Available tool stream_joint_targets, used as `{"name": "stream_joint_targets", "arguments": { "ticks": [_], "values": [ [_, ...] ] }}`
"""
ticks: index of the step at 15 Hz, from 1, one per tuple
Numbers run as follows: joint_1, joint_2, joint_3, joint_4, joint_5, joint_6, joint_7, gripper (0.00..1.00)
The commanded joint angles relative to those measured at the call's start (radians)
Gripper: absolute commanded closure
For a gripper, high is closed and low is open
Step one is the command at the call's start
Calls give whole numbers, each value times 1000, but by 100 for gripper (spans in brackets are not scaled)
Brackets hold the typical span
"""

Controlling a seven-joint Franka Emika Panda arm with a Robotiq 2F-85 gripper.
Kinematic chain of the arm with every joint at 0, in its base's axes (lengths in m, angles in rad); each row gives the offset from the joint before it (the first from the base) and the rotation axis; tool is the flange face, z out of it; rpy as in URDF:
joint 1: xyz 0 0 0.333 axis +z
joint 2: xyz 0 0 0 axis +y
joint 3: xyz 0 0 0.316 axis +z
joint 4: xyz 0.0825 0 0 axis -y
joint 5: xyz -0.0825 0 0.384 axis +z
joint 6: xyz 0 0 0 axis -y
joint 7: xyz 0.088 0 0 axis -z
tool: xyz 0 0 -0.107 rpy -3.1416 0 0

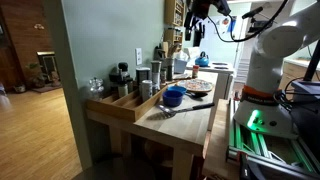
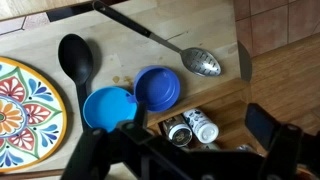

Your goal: Place the black sauce bottle on the tray

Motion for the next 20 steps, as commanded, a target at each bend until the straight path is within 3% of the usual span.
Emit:
{"name": "stream_joint_targets", "arguments": {
  "ticks": [1,8,14,20],
  "values": [
    [-15,2,12,-1,10,-5,-10,0],
    [-19,32,11,13,4,1,-11,0],
    [-60,271,20,163,-29,121,8,0],
    [-128,564,31,356,-177,253,45,0]
  ]
}}
